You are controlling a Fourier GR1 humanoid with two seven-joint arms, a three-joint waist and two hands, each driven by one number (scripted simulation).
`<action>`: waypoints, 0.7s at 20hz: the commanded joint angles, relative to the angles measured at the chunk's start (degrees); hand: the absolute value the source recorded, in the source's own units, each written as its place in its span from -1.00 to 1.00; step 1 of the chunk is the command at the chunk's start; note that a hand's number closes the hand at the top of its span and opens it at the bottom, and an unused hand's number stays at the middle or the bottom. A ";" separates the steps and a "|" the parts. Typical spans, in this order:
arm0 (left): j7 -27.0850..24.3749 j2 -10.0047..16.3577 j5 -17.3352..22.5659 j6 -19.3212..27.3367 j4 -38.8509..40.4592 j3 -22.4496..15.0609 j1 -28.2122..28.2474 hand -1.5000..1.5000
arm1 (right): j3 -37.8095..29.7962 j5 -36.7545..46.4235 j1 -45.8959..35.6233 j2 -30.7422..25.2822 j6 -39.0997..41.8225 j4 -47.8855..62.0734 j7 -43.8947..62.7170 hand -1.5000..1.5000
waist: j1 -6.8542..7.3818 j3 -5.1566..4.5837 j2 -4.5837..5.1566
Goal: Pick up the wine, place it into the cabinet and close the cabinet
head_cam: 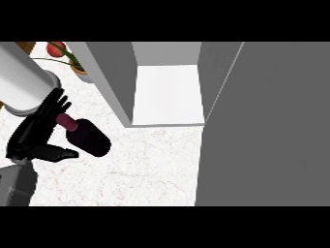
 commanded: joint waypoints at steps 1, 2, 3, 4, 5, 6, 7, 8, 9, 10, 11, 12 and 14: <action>-5.17 1.23 -0.85 -3.18 5.74 0.03 0.31 -1.00 | 0.87 -2.87 6.71 -1.90 0.49 -15.97 3.95 -1.00 | -0.43 0.01 -0.13; -5.90 1.43 -1.02 -3.67 7.94 -0.01 -1.09 -1.00 | 1.62 -2.79 4.66 -1.49 -0.24 -15.74 5.40 -1.00 | -0.37 -0.03 -0.05; -6.61 -0.02 -2.41 -1.70 10.87 -0.65 -3.10 -1.00 | -0.48 -4.44 4.10 -1.93 0.10 -14.92 5.03 -1.00 | -0.55 -0.02 0.09; -4.84 -1.40 -3.39 -0.26 9.98 -2.30 -4.92 -1.00 | 0.04 -2.99 3.21 -1.62 -0.69 -14.71 5.89 -1.00 | -0.35 -0.01 0.01; -10.27 -0.61 -4.40 -2.01 11.63 -1.97 -0.93 -1.00 | 0.81 -2.86 5.61 -1.39 0.02 -14.08 3.10 -1.00 | -0.17 0.01 -0.01; -12.50 0.22 -3.93 -3.25 13.22 -1.07 0.02 -1.00 | 0.21 -2.64 2.25 -1.81 -0.72 -14.53 6.18 -1.00 | 0.09 -0.06 0.05; -12.75 -2.27 -5.45 -2.13 13.24 -3.20 0.31 -1.00 | 0.23 -3.38 4.86 -1.63 0.08 -13.90 3.09 -1.00 | -0.10 0.01 -0.03; -13.89 -0.44 -5.52 -2.47 17.32 -2.07 -3.57 -1.00 | -1.90 -3.70 1.16 -1.59 -0.38 -12.37 4.31 -1.00 | 0.05 -0.02 0.16; -15.72 0.11 -6.46 -3.42 17.75 -2.53 -0.35 -1.00 | 2.18 -0.96 1.38 0.11 -2.64 -12.77 6.69 -1.00 | 0.26 -0.06 0.06; -16.49 -0.73 -6.50 -2.86 18.01 -2.67 -0.61 -1.00 | -0.19 -3.60 6.44 -2.26 0.44 -14.46 2.83 -1.00 | -0.15 0.03 -0.03; -18.11 -1.41 -7.60 -1.41 20.60 -2.91 -3.10 -1.00 | -1.90 -4.83 3.26 -2.38 0.40 -13.32 4.05 -1.00 | -0.07 -0.01 0.12; -14.59 -2.38 -7.00 -0.79 17.69 -3.56 -1.73 -1.00 | -1.26 -3.99 5.12 -1.97 0.38 -13.68 2.57 -1.00 | 0.29 0.06 -0.08; -18.53 -0.56 -7.78 -1.79 24.22 -2.47 -4.64 -1.00 | -0.23 -3.91 6.26 -2.06 -0.59 -15.78 4.73 -1.00 | -0.62 -0.03 0.05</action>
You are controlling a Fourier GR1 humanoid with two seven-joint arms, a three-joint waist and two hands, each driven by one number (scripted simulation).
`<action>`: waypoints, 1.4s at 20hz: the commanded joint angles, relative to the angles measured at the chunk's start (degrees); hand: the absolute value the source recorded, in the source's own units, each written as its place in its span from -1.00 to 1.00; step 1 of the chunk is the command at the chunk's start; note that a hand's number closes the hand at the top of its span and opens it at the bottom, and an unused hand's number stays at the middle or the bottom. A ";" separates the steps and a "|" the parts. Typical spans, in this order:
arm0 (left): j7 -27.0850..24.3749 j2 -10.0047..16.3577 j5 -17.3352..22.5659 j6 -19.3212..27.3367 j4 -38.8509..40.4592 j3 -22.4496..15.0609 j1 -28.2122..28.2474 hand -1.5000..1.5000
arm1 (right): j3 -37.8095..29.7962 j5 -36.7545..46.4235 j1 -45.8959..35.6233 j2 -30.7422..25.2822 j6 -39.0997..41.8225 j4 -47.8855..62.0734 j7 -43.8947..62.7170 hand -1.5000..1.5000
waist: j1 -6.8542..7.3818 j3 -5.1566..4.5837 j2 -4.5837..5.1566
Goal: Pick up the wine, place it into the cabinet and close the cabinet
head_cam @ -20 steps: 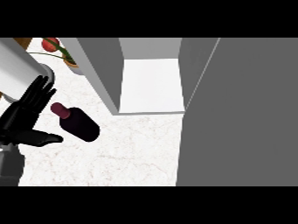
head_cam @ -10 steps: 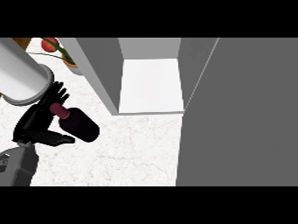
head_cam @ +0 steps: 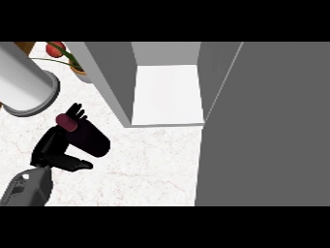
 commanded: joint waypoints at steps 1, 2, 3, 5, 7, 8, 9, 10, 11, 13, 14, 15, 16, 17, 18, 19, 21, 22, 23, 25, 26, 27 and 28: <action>-5.17 -0.15 -1.79 -1.39 5.49 -0.97 -0.18 -1.00 | -1.68 -5.15 2.94 -1.64 -0.03 -14.16 5.80 -1.00 | 0.14 0.00 0.04; -3.34 2.63 -0.32 -2.78 6.55 0.81 -1.92 -1.00 | -4.37 -6.85 2.06 -1.79 0.67 -12.30 4.31 -1.00 | 0.45 0.04 0.07; -1.15 1.44 1.13 -1.30 6.29 1.86 -4.32 -1.00 | -0.89 -5.64 5.01 -1.62 0.62 -15.31 4.77 -1.00 | -0.20 0.04 -0.10; -6.70 0.55 0.68 -2.20 11.05 2.10 -2.82 -1.00 | -3.27 -6.58 2.71 -1.67 1.18 -11.66 3.73 -1.00 | 0.18 -0.01 0.16; -6.91 -1.12 0.89 -1.09 11.47 2.04 -3.28 -1.00 | -1.81 -5.37 2.70 -1.15 0.31 -13.59 5.24 -1.00 | 0.15 -0.01 0.03; -7.61 0.00 1.96 -5.04 11.19 2.00 -1.85 -1.00 | -3.41 -6.25 4.51 -1.53 2.25 -10.00 1.29 -1.00 | 0.63 0.06 0.00; -10.60 -1.12 0.21 -3.50 14.20 1.47 -1.41 -1.00 | -1.30 -4.92 3.20 -1.12 0.63 -13.35 4.90 -1.00 | 0.00 -0.05 0.08; -8.12 -1.48 1.61 -2.17 14.92 2.75 -4.84 -1.00 | -1.68 -4.28 2.30 -0.58 -0.81 -14.28 6.38 -1.00 | -0.11 -0.05 0.06; -5.82 -1.18 3.31 -2.35 14.60 3.98 -5.40 -1.00 | -2.13 -5.51 3.40 -1.31 0.13 -15.09 5.87 -1.00 | -0.04 0.00 -0.07; -6.49 -2.01 5.24 -3.93 16.29 5.17 -6.10 -1.00 | -2.33 -5.42 0.28 -0.42 -0.22 -11.69 5.26 -1.00 | 0.31 -0.01 0.07; -7.00 -1.90 5.68 -3.23 18.57 6.16 -6.66 -1.00 | 2.08 -0.80 1.29 0.78 -1.43 -11.74 5.30 -1.00 | -0.01 -0.07 0.05; -6.77 -2.89 5.64 -3.27 18.58 5.75 -6.95 -1.00 | -2.37 -5.53 -0.24 -1.33 -0.94 -14.47 9.09 -1.00 | -0.02 -0.06 0.08; -7.14 -3.03 6.35 -3.44 18.06 6.07 -7.06 -1.00 | -0.93 -3.52 3.59 -0.69 0.09 -12.50 3.95 -1.00 | 0.21 0.04 -0.05; -6.16 -3.35 6.99 -3.96 17.51 6.03 -6.59 -1.00 | -2.70 -5.88 2.11 -0.89 0.28 -11.37 5.13 -1.00 | 0.70 0.06 -0.05; -6.81 -2.33 7.16 -6.27 18.88 6.22 -6.20 -1.00 | -0.56 -3.73 3.67 -0.79 -0.39 -14.30 5.92 -1.00 | 0.22 0.02 -0.10; -7.03 -3.13 6.86 -4.13 20.00 6.31 -8.24 -1.00 | 0.15 -3.23 2.56 -0.38 -1.05 -14.01 7.04 -1.00 | 0.16 -0.01 -0.01; -7.53 -4.29 6.52 -3.50 23.14 6.21 -10.87 -1.00 | -0.30 -2.96 2.50 -0.30 0.12 -11.16 3.75 -1.00 | -0.07 -0.01 0.12; -5.53 -1.31 7.81 -6.79 21.41 6.89 -10.29 -1.00 | -1.86 -4.79 1.10 -0.86 -1.52 -15.50 8.94 -1.00 | 0.16 -0.02 -0.07; -8.42 -2.65 6.65 -7.57 21.99 5.64 -7.66 -1.00 | -0.23 -2.34 2.51 -0.67 -1.02 -13.94 6.86 -1.00 | 0.38 0.01 -0.05; -9.23 -4.19 4.83 -4.61 22.53 4.27 -9.46 -1.00 | -2.71 -5.10 1.27 -1.29 -0.36 -13.41 7.22 -1.00 | 0.26 0.00 0.06; -9.82 -3.10 6.00 -5.71 21.58 5.20 -9.11 -1.00 | -4.54 -6.99 -0.27 -1.73 -0.31 -13.54 8.80 -1.00 | 0.59 0.02 0.03; -8.39 -4.64 6.49 -3.76 24.12 5.85 -12.11 -1.00 | -0.57 -4.39 3.68 -1.02 0.89 -12.87 4.48 -1.00 | -0.24 0.01 0.05; -10.41 -3.63 5.58 -4.42 22.72 5.04 -9.97 -1.00 | -0.54 -4.28 4.20 -0.33 0.06 -13.01 4.61 -1.00 | 0.22 0.04 -0.03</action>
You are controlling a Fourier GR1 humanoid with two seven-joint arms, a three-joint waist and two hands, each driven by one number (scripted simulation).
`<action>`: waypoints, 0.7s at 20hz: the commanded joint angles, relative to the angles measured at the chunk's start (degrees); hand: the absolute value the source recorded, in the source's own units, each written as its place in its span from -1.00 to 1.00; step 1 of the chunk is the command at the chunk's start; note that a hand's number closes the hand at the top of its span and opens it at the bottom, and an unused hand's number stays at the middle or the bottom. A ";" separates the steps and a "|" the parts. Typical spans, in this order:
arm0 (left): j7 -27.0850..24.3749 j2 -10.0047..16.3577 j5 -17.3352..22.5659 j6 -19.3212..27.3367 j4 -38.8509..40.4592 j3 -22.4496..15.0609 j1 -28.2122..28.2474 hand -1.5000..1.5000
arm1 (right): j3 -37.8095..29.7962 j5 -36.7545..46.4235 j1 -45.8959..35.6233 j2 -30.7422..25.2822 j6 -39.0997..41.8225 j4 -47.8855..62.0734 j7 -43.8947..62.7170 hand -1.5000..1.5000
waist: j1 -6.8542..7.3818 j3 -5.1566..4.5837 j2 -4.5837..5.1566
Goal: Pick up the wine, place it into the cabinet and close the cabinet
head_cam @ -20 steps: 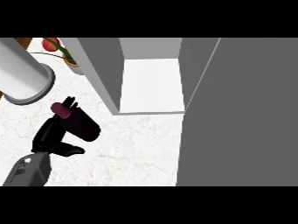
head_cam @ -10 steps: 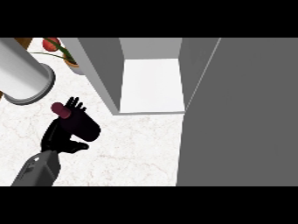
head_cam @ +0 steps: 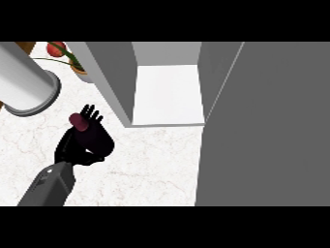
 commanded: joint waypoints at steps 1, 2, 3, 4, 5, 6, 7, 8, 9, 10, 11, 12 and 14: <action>-1.19 -1.06 0.05 -0.03 0.79 -0.33 -2.06 1.00 | 1.13 -3.07 5.81 -0.66 0.61 -12.82 1.70 -1.00 | -0.18 0.02 -0.07; -2.73 -0.24 -0.56 1.34 2.06 -0.20 -2.25 1.00 | -0.10 -3.57 3.54 -0.75 -0.20 -12.10 4.52 -1.00 | 0.12 -0.01 0.09; -1.25 -0.86 0.16 -0.43 2.63 -0.17 -1.98 1.00 | -1.56 -5.79 4.99 -2.07 1.47 -13.24 3.47 -1.00 | -0.01 0.02 0.04; 0.87 0.72 1.39 -2.86 1.81 0.39 -2.17 1.00 | -2.53 -6.63 4.71 -2.26 1.06 -14.48 4.81 -1.00 | 0.18 0.03 -0.09; -2.73 -0.80 -0.26 -0.43 2.21 -0.56 -1.32 1.00 | -0.27 -4.07 5.89 -1.04 0.58 -13.69 2.97 -1.00 | -0.04 0.01 -0.02; -2.49 0.72 -0.79 -0.51 -0.33 -1.27 -0.25 1.00 | -0.44 -4.28 5.51 -0.96 0.17 -13.87 3.73 -1.00 | 0.45 0.04 -0.20; -3.40 0.31 -1.60 1.14 0.81 -1.50 -1.59 1.00 | -0.98 -4.95 4.43 -1.55 -0.14 -15.09 6.17 -1.00 | 0.05 -0.01 -0.05; -4.28 0.33 -2.07 1.18 0.02 -2.00 -0.33 1.00 | -0.97 -5.63 6.05 -1.76 0.40 -15.73 5.10 -1.00 | 0.02 0.02 -0.17; -4.06 -1.59 -1.76 3.97 -0.43 -1.86 -1.35 1.00 | -1.61 -5.13 4.68 -2.07 0.83 -14.34 4.83 -1.00 | 0.31 0.03 -0.13; -4.72 -2.83 -2.21 6.46 -0.22 -1.91 -3.20 1.00 | -3.09 -6.19 2.70 -1.56 0.11 -13.91 5.01 -1.00 | 0.01 0.01 -0.04; -3.31 -2.33 -2.11 5.05 -2.51 -2.83 -1.14 1.00 | -2.04 -4.63 2.84 -0.49 -0.09 -11.32 3.63 -1.00 | 0.88 0.07 -0.18; -4.41 -0.16 -2.02 2.43 -1.68 -2.48 -0.93 1.00 | -3.83 -7.40 3.09 -1.10 0.41 -12.87 4.11 -1.00 | 0.59 0.05 -0.12; -5.72 -2.66 -2.39 4.19 -3.51 -3.51 -0.67 1.00 | -1.76 -4.04 3.29 -0.49 0.87 -10.85 2.87 -1.00 | 0.83 0.06 -0.18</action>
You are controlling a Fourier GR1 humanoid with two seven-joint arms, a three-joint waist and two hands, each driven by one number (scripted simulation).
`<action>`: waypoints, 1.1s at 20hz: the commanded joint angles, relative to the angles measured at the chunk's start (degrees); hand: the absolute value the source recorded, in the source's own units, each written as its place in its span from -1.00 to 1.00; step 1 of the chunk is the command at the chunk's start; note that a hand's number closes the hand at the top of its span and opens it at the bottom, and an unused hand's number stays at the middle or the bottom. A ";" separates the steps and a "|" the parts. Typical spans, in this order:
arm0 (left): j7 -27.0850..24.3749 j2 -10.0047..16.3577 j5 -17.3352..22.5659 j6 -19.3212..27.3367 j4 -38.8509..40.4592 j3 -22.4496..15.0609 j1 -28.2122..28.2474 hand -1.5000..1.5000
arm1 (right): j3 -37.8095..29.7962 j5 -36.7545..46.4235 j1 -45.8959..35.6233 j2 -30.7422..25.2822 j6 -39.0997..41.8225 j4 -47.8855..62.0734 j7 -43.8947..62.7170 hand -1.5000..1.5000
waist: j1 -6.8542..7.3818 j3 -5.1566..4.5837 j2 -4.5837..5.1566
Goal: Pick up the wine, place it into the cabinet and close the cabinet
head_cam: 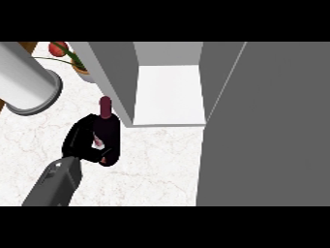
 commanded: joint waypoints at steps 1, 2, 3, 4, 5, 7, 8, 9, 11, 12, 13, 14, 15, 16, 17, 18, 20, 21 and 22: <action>-4.35 -0.56 -0.73 2.36 -2.59 -0.51 2.15 1.00 | -0.13 -5.12 3.03 -1.12 -0.44 -13.94 6.76 -1.00 | 0.18 0.00 -0.18; -3.64 -0.21 0.75 2.39 -5.19 0.29 5.25 1.00 | -0.22 -4.12 4.31 -0.99 -0.07 -11.57 4.91 -1.00 | 0.82 0.07 -0.36; -6.17 -1.49 0.68 5.85 -5.95 0.95 5.45 1.00 | -1.45 -4.66 1.17 -0.78 -0.87 -11.41 5.94 -1.00 | 0.99 0.04 -0.38; -8.51 -0.50 1.16 5.19 -7.19 1.65 9.23 1.00 | -2.07 -5.72 2.13 -1.11 -0.50 -11.13 5.79 -1.00 | 1.42 0.09 -0.60; -11.62 -2.79 0.84 7.70 -6.48 1.84 11.79 1.00 | 0.02 -2.78 3.86 -0.14 -0.41 -10.26 2.69 -1.00 | 0.78 0.06 -0.48; -11.12 -1.41 2.93 6.19 -11.40 2.94 16.59 1.00 | -1.31 -4.66 4.29 -0.42 0.05 -8.47 2.05 -1.00 | 2.05 0.21 -0.81; -11.94 -5.00 2.52 8.50 -15.18 1.53 16.81 1.00 | -0.53 -3.63 4.71 -0.96 0.45 -10.32 2.45 -1.00 | 1.73 0.20 -0.86; -12.68 -5.62 2.70 7.12 -17.55 0.79 19.37 1.00 | -2.97 -6.37 6.64 -1.29 1.72 -9.07 -0.11 -1.00 | 1.57 0.24 -0.70; -8.10 -6.13 4.23 5.78 -25.05 -0.62 21.62 1.00 | -1.19 -3.23 3.82 -0.71 0.02 -9.92 3.70 -1.00 | 1.67 0.13 -0.52; -6.14 -7.03 5.20 5.60 -28.18 -2.78 22.15 1.00 | -0.52 -2.61 4.24 -0.06 -0.45 -9.77 2.76 -1.00 | 1.81 0.19 -0.79; -4.97 -6.29 5.19 5.38 -29.01 -1.68 21.84 1.00 | -1.55 -5.53 5.59 -1.49 0.41 -13.57 4.98 -1.00 | 1.23 0.15 -0.64; -6.23 -7.08 7.51 8.51 -30.32 -8.22 23.49 1.00 | 0.36 -3.17 3.00 0.42 -0.88 -10.23 3.84 -1.00 | 1.33 0.11 -0.69; -0.63 -7.10 6.39 8.47 -35.40 -4.66 22.57 1.00 | -3.37 -7.21 6.07 -1.65 1.80 -10.56 1.85 -1.00 | 1.20 0.21 -0.55; -3.52 -7.12 7.91 9.85 -37.40 -9.38 27.01 1.00 | 0.33 -3.67 5.07 0.12 0.13 -10.46 2.68 -1.00 | 1.31 0.13 -0.62; 0.35 -7.13 9.60 11.42 -38.98 -11.30 25.35 1.00 | -0.89 -4.07 2.40 -0.47 -0.39 -11.18 5.31 -1.00 | 1.23 0.10 -0.52; 1.79 -7.14 10.56 14.48 -41.62 -14.30 25.22 1.00 | 0.65 -3.07 2.47 0.27 -0.48 -9.99 4.17 -1.00 | 1.10 0.11 -0.58; 7.14 -7.16 11.06 17.27 -50.03 -16.42 26.99 1.00 | -1.35 -4.59 4.07 -0.40 0.74 -8.71 1.90 -1.00 | 1.25 0.21 -0.67; 6.83 -7.17 11.87 19.11 -51.50 -19.46 29.33 1.00 | -2.79 -5.74 3.50 -0.46 -0.01 -10.71 3.57 -1.00 | 1.16 0.18 -0.72; 10.77 -7.17 12.25 22.02 -55.18 -19.62 27.25 1.00 | -0.34 -4.11 3.70 0.45 -0.02 -9.34 2.61 -1.00 | 1.03 0.16 -0.62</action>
